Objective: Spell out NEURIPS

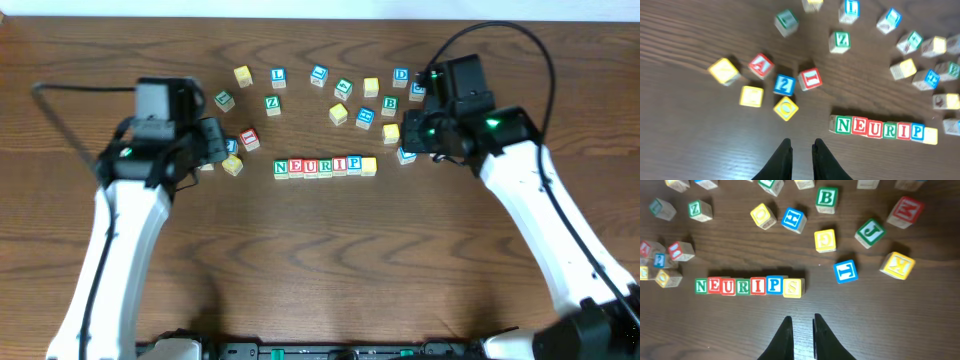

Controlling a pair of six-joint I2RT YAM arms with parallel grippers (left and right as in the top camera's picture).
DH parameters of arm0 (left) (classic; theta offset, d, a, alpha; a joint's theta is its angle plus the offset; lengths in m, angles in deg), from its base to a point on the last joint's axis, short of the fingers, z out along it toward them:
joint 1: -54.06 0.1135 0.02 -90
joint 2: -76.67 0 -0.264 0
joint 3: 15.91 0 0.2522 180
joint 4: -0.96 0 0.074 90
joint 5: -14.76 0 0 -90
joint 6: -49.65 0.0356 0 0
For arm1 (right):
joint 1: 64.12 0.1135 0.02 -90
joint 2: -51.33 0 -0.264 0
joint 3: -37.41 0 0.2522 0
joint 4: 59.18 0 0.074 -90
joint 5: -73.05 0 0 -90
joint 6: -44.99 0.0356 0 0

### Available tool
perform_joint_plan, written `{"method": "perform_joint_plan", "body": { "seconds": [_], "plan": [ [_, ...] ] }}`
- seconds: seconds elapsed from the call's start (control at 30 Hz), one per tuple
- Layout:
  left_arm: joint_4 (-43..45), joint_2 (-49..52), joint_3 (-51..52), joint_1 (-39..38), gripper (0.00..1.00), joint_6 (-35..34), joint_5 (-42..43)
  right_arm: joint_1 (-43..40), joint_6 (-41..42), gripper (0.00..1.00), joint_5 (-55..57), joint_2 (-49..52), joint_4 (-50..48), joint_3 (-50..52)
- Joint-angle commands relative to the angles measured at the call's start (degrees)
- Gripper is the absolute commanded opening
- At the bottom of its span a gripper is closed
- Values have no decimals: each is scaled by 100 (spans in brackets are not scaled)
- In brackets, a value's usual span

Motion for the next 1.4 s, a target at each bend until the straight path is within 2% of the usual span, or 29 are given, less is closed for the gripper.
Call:
{"method": "perform_joint_plan", "body": {
  "seconds": [0.0, 0.07, 0.1, 0.13, 0.3, 0.67, 0.7, 0.77, 1.1, 1.23, 1.37],
  "plan": [
    [-162, -407, -144, 186, 15, 79, -50, -98, -72, 11, 31, -184, 101, -59],
    [-221, -525, -144, 216, 16, 79, -50, -98, -107, 11, 31, -190, 149, -59],
    [-236, -557, -144, 219, 26, 79, -50, -98, -111, 12, 33, -190, 166, -59],
    [-240, -579, -144, 216, 31, 76, -50, -96, -131, 12, 31, -190, 186, -59],
    [-245, -560, -142, 216, 40, 74, -48, -96, -131, 14, 31, -190, 184, -59],
    [-245, -557, -133, 216, 64, 74, -48, -96, -131, 33, 31, -190, 166, -59],
    [-245, -557, -127, 216, 70, 74, -48, -96, -133, 36, 28, -190, 170, -59],
    [-247, -557, -127, 216, 75, 74, -48, -98, -140, 40, 28, -190, 186, -59],
    [-247, -557, -127, 216, 89, 74, -48, -98, -151, 50, 31, -190, 166, -59],
    [-249, -557, -127, 216, 90, 76, -50, -98, -151, 57, 63, -190, 160, -59],
    [-247, -557, -127, 216, 91, 74, -48, -96, -149, 60, 68, -190, 160, -59]
  ]
}}
